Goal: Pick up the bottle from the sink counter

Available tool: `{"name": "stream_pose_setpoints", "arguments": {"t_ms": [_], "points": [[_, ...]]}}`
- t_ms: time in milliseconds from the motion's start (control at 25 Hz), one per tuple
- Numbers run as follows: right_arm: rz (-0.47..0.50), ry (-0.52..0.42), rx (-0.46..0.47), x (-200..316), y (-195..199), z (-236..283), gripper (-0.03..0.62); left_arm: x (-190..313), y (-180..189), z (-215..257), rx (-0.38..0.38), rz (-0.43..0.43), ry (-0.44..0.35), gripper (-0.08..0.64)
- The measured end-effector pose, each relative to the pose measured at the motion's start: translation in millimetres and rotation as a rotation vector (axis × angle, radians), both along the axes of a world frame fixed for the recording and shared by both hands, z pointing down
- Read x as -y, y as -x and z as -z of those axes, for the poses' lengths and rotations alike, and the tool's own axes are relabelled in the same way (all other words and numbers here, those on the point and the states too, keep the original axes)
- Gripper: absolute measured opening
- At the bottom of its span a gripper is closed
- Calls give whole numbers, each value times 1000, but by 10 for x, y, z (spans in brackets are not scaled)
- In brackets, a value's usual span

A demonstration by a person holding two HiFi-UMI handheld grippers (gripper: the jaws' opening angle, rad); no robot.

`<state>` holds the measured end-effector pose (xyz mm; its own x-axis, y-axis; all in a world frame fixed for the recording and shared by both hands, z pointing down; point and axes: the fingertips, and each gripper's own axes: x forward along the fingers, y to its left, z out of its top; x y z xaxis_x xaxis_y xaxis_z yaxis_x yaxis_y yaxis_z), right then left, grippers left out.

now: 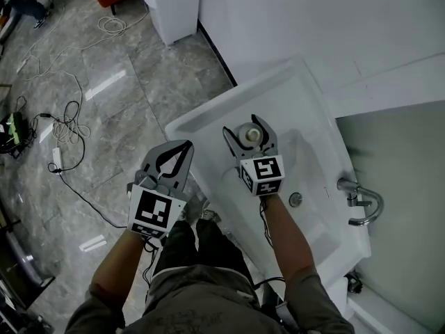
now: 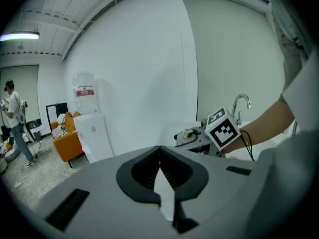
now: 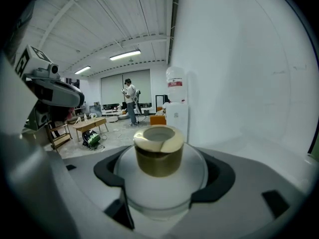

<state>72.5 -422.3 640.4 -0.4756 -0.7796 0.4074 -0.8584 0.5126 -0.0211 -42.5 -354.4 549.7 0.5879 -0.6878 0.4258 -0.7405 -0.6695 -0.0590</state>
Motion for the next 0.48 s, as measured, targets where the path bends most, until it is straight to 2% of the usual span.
{"name": "stream_pose_setpoints", "arguments": {"t_ms": [160, 480], "points": [[6, -24, -11, -101, 0, 339, 330, -76, -44, 180, -10, -20, -16, 17], [-5, -56, 63, -389, -20, 1180, 330, -241, -119, 574, -22, -68, -39, 17]]}}
